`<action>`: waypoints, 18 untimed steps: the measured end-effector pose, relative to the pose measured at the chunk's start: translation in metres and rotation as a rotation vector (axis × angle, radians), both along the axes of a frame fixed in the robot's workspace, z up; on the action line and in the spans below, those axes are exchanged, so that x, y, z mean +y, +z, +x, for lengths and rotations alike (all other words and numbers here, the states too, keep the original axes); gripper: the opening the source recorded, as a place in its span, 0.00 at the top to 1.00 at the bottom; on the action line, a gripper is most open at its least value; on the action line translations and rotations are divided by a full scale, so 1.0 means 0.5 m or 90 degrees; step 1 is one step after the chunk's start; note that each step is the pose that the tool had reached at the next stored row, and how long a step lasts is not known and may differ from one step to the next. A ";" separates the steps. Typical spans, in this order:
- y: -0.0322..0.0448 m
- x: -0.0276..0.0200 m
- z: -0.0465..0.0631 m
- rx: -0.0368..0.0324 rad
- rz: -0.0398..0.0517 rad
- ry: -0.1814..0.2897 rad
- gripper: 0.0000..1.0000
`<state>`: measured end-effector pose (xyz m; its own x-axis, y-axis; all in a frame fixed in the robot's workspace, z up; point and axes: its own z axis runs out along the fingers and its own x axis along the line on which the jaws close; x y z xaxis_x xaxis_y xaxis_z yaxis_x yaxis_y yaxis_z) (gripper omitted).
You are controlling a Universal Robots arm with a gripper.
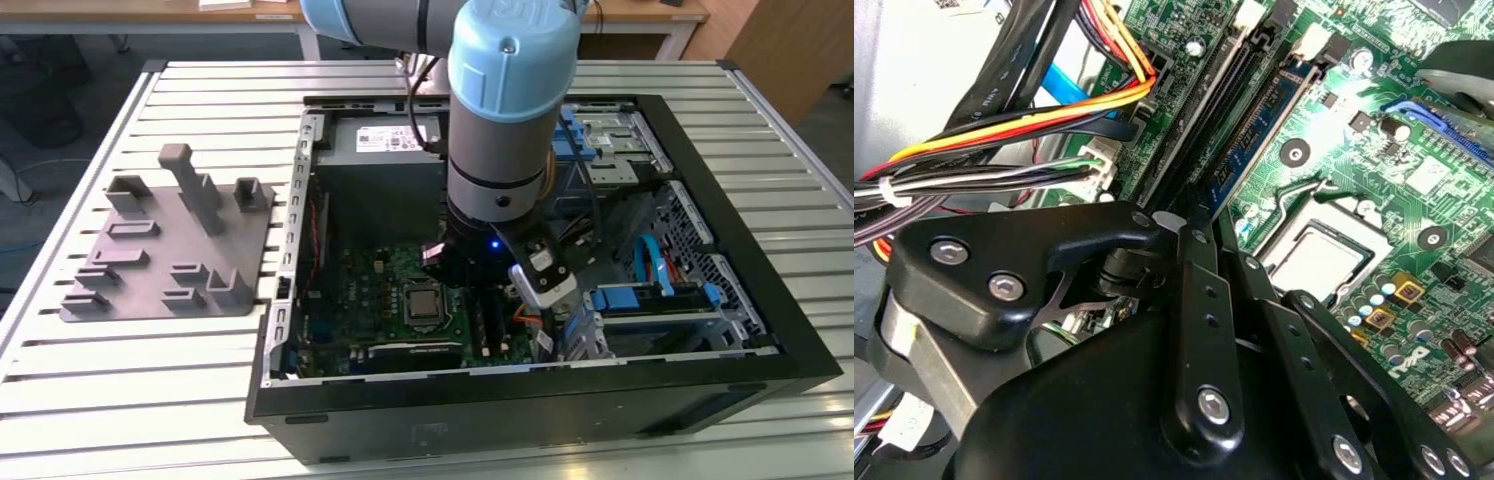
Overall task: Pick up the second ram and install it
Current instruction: 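Insert the second ram into the second slot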
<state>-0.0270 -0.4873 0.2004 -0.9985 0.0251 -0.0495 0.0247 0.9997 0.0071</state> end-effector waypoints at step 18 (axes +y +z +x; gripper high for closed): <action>0.077 0.0099 0.000 -0.0001 -0.0012 0.000 0.86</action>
